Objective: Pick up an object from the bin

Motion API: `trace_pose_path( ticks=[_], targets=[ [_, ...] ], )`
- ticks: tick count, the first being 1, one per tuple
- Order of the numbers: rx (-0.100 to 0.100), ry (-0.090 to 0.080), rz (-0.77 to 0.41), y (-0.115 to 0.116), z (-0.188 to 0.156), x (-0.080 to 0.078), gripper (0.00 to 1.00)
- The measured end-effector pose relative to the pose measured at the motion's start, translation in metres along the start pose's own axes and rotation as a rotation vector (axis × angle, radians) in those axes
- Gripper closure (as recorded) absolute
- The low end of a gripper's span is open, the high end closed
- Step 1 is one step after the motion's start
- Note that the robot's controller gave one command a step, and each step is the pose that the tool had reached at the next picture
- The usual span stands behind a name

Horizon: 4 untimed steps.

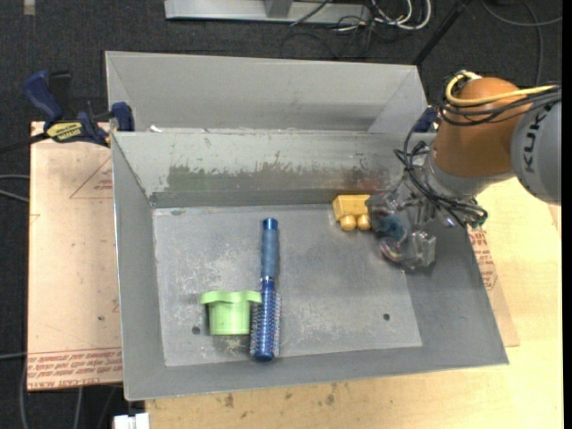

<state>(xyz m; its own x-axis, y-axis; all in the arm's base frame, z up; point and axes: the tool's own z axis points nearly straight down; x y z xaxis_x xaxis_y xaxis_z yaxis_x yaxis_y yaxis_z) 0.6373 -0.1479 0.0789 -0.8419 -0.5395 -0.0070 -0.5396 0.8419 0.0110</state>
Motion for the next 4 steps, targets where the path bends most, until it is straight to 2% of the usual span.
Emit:
trace_pose_path(
  ticks=[1, 2, 3, 4],
  targets=[
    [0.01, 0.002, -0.002, -0.003, 0.0, 0.003, 1.0],
    [0.005, -0.005, -0.001, -0.001, 0.0, 0.0, 0.0],
    [0.009, 0.002, -0.003, -0.003, 0.0, 0.003, 1.0],
    [0.014, -0.001, 0.071, 0.007, -0.043, 0.0, 1.0]
  ],
)
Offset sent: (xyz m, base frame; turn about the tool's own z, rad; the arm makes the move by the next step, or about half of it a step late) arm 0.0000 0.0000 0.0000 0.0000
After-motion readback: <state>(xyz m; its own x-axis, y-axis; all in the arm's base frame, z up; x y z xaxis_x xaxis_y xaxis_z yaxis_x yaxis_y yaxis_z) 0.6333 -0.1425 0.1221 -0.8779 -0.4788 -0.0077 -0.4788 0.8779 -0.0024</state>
